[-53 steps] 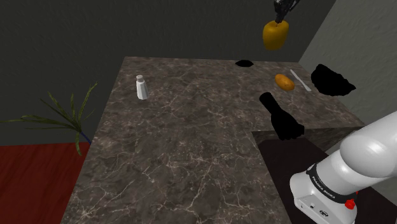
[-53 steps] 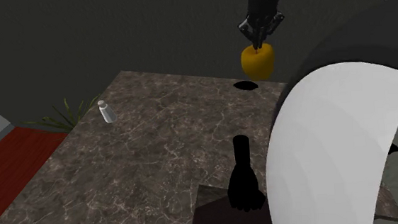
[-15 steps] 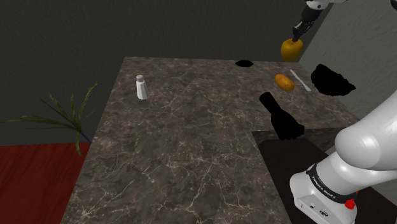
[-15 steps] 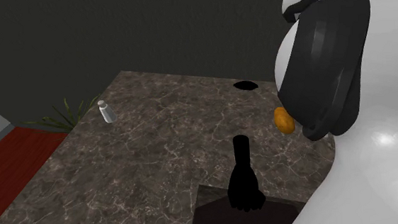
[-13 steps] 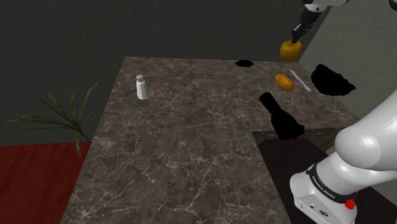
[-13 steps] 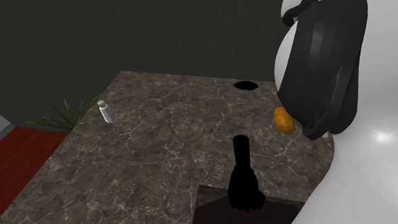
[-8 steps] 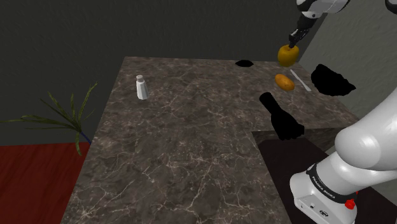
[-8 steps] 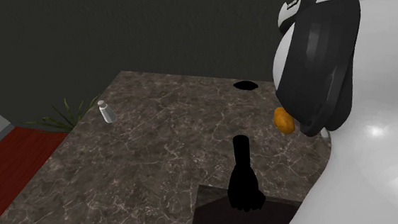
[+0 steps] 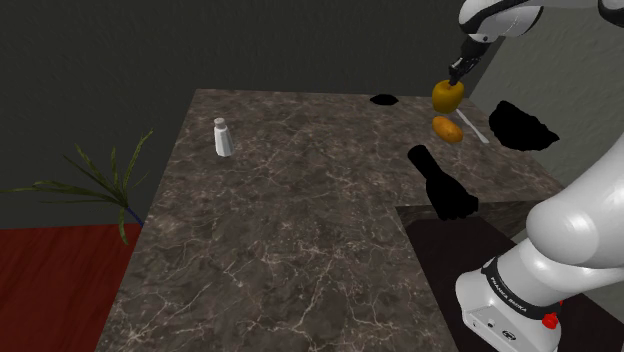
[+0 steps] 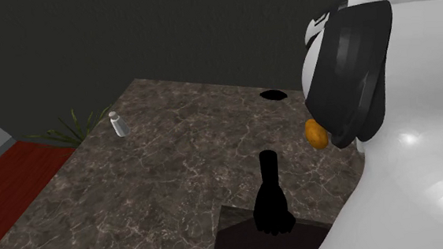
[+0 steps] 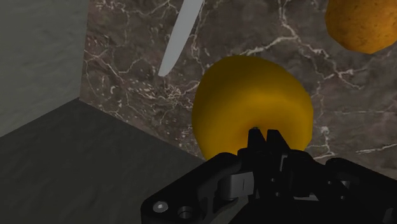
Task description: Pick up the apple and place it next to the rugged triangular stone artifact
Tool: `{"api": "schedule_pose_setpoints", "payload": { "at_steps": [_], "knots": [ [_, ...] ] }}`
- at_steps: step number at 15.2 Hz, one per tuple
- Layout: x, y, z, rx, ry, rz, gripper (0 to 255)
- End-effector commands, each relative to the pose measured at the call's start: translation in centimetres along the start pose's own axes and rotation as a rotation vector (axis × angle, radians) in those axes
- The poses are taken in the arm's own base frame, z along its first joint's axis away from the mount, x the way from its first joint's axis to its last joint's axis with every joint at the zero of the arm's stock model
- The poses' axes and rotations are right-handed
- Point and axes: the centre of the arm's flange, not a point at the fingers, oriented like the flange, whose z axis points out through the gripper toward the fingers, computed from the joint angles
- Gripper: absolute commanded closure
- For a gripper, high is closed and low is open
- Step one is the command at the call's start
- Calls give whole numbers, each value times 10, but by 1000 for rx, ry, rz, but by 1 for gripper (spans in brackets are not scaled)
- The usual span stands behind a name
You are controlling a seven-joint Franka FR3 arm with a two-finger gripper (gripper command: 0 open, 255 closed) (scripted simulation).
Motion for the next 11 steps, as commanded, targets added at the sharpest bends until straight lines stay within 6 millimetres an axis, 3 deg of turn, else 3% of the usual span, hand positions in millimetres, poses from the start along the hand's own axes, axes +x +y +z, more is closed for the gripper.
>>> {"api": "schedule_pose_setpoints", "payload": {
  "at_steps": [1, 6, 7, 11],
  "knots": [
    [0, 0, 2, -1, 1, 0, 255],
    [0, 0, 2, -1, 1, 0, 255],
    [0, 0, 2, -1, 1, 0, 0],
    [0, 0, 2, -1, 1, 0, 0]
  ]
}}
